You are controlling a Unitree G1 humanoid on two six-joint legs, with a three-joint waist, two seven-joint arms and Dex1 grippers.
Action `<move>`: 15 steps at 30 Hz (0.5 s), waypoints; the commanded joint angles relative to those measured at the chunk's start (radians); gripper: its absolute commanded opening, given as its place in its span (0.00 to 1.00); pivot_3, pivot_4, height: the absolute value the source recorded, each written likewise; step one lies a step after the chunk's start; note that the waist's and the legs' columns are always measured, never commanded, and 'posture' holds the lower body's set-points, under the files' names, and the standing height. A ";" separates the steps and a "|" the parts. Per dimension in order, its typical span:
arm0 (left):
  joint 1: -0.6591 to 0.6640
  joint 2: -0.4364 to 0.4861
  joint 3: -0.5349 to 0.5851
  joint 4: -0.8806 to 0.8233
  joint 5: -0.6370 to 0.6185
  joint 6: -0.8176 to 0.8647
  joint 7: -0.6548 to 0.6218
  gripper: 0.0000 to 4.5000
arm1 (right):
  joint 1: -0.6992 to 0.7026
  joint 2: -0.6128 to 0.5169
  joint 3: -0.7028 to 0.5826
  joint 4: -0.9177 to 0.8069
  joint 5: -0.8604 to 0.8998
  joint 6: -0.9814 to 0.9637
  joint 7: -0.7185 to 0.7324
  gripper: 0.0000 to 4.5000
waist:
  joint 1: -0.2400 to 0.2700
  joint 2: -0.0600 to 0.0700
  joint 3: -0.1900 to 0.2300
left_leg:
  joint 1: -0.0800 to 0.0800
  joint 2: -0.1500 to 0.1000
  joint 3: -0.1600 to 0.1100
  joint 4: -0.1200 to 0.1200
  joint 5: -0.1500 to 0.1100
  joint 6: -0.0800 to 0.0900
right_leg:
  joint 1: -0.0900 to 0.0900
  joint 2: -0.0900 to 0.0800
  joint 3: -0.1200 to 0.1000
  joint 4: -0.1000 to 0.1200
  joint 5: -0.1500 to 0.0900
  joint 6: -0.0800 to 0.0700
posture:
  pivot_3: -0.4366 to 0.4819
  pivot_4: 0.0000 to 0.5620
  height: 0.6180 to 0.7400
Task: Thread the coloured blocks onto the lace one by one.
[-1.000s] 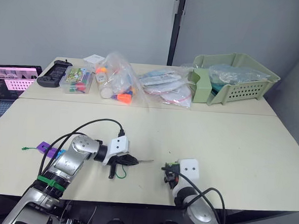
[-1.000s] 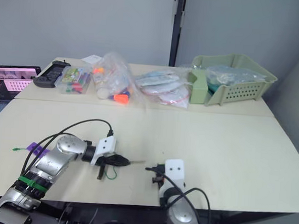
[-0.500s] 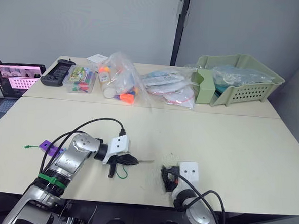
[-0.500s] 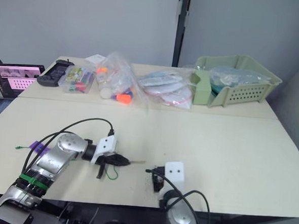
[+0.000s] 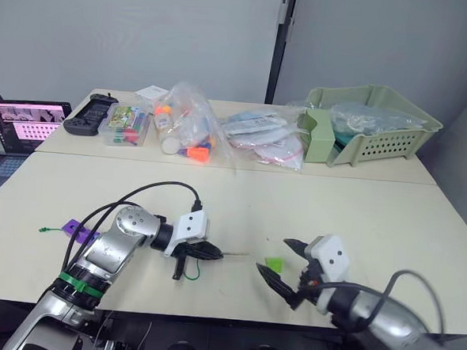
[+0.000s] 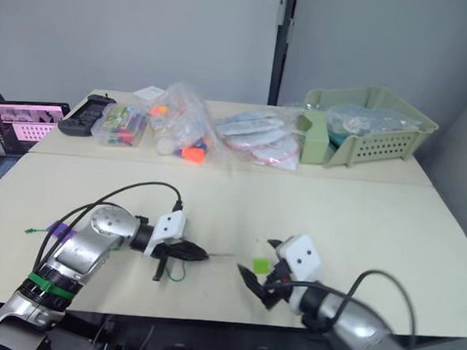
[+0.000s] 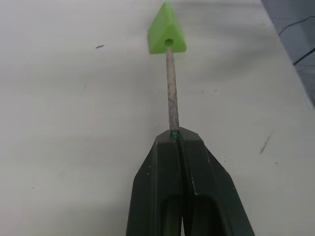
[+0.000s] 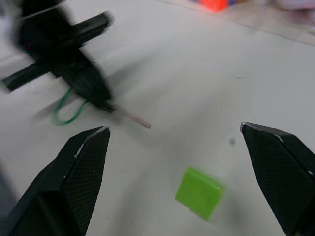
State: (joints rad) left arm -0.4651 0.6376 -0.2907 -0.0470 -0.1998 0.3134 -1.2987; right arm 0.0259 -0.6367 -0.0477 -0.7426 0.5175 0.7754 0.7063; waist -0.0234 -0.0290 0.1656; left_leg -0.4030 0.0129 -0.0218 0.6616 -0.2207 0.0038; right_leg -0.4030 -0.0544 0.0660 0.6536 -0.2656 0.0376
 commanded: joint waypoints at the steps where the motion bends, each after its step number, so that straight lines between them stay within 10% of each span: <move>1: 0.021 0.039 0.006 -0.096 -0.029 0.053 -0.016 0.00 | -0.111 -0.117 0.039 0.215 -0.033 -0.159 0.242 0.99 | -0.003 0.000 0.000 | 0.000 0.000 0.001 0.000 0.000 0.000 | 0.000 0.000 0.000 0.000 0.000 0.000 | 0.48 0.27 1.00; 15: 0.106 0.067 0.015 -0.215 -0.025 0.115 0.072 0.00 | -0.393 -0.101 0.292 0.833 -0.321 -0.690 0.549 0.99 | 0.010 -0.001 0.001 | -0.002 0.000 0.002 0.000 0.000 0.000 | -0.002 -0.001 0.000 0.000 0.000 0.000 | 0.48 0.27 1.00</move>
State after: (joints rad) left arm -0.3583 0.7010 -0.2935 -0.2239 -0.2030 0.4220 -1.2343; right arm -0.3536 -0.7363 0.2440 0.0774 0.2093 0.1320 1.2369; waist -0.0134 -0.0295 0.1666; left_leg -0.4045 0.0129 -0.0193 0.6616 -0.2206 0.0038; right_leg -0.4045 -0.0557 0.0664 0.6538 -0.2653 0.0371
